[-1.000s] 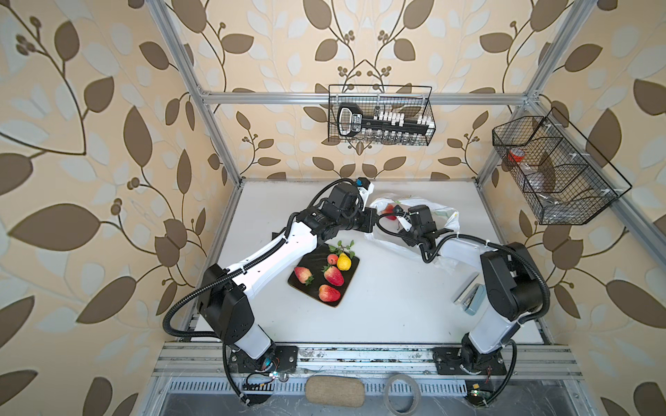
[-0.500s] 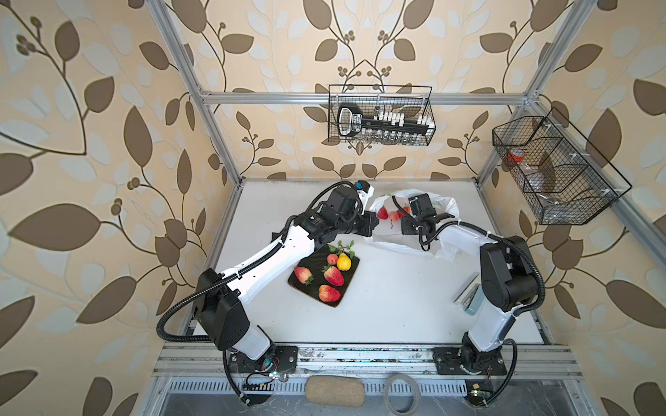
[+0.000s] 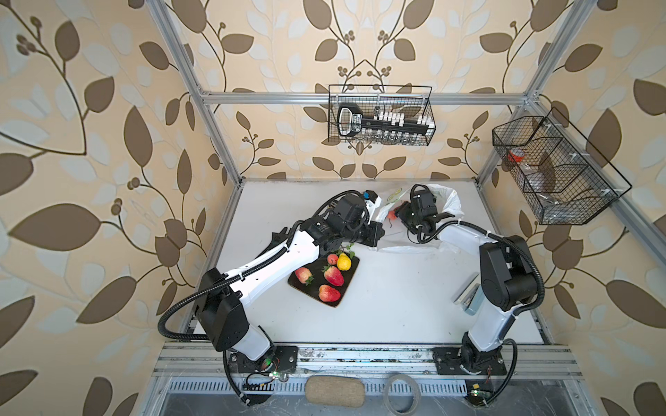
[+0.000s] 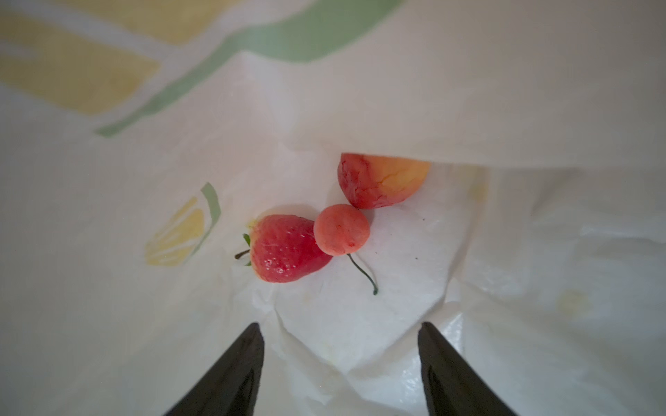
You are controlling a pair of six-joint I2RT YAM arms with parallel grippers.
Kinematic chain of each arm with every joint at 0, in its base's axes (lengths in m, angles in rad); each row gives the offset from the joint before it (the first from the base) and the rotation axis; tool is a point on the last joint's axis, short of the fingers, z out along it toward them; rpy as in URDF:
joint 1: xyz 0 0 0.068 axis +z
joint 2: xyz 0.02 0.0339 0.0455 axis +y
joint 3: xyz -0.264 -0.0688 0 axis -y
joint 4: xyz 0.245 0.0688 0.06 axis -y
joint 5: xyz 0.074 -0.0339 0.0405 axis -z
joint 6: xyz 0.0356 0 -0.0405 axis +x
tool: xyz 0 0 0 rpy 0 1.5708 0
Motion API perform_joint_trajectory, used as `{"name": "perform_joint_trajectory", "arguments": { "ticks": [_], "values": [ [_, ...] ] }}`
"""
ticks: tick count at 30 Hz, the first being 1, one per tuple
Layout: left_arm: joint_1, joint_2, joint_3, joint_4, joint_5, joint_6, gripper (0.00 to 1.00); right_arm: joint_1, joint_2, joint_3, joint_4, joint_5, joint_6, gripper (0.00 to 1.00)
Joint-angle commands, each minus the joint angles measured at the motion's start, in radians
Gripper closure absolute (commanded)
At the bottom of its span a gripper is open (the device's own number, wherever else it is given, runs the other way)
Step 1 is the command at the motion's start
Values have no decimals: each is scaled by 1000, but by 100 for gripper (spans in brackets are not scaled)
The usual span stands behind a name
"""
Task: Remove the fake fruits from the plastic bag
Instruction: 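Lower the right gripper into the bag toward the red-yellow pear, then close the right gripper on the red-yellow pear, then lift the pear upward inside the bag with the right gripper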
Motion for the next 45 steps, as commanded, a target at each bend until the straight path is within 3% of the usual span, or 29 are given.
{"name": "perform_joint_trajectory", "arguments": {
  "ticks": [1, 12, 24, 33, 45],
  "values": [
    [-20, -45, -9, 0, 23, -6, 100, -4, 57, 10, 59, 15, 178, 30],
    [-50, -67, -32, -19, 41, 5, 100, -23, 210, 95, 118, 77, 243, 23],
    [-56, -77, -72, -36, 46, 5, 100, -28, 352, 237, 123, 30, 313, 21],
    [-61, -121, -86, -42, 35, 2, 100, -29, 419, 256, 133, 17, 323, 30],
    [-62, -174, -130, -67, 2, -6, 100, -32, 446, 278, 147, 11, 308, 51]
  ]
}}
